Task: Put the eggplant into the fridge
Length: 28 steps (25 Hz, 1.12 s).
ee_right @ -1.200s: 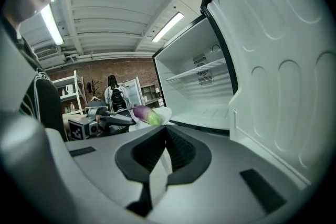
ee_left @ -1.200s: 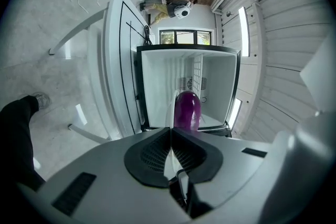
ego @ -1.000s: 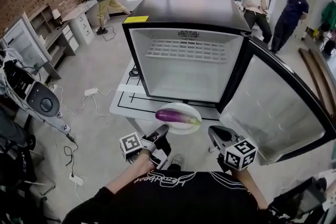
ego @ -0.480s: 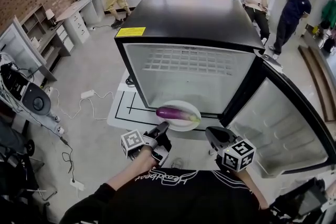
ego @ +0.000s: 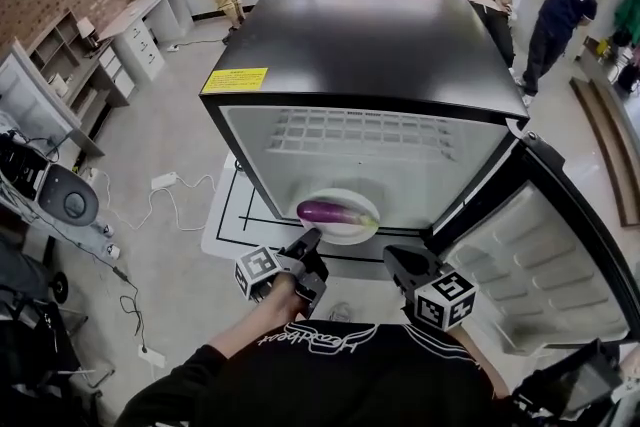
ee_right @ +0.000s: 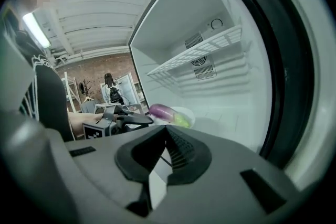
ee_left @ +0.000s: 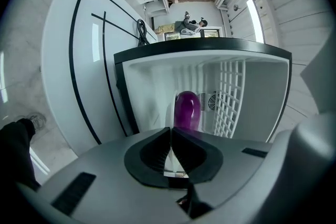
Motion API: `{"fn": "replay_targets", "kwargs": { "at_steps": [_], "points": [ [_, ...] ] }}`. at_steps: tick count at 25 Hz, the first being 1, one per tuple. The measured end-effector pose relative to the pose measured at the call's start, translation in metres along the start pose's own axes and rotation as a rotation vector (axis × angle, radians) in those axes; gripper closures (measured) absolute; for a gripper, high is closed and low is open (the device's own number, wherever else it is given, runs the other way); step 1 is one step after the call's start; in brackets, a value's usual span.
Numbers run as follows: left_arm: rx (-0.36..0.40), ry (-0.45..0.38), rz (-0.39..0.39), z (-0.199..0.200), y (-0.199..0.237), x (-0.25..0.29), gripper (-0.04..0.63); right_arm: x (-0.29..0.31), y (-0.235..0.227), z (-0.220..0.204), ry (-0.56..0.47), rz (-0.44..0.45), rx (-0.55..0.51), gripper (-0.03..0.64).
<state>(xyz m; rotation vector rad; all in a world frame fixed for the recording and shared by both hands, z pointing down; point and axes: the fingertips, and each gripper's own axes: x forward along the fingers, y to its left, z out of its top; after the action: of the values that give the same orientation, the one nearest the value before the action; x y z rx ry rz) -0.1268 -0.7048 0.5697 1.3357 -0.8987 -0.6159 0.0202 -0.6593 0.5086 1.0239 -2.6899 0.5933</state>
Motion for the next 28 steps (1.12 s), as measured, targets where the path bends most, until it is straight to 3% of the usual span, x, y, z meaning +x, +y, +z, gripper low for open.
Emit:
{"fn": "replay_targets", "kwargs": {
  "at_steps": [9,28],
  "points": [
    [-0.036,-0.003,0.058,0.017,0.016,0.036,0.577,0.03,-0.009,-0.007,0.036,0.02,0.018,0.609],
    [-0.039,-0.075,0.165,0.036,0.035,0.085,0.575,0.052,-0.028,-0.022,0.087,-0.004,0.071,0.609]
  ]
}}
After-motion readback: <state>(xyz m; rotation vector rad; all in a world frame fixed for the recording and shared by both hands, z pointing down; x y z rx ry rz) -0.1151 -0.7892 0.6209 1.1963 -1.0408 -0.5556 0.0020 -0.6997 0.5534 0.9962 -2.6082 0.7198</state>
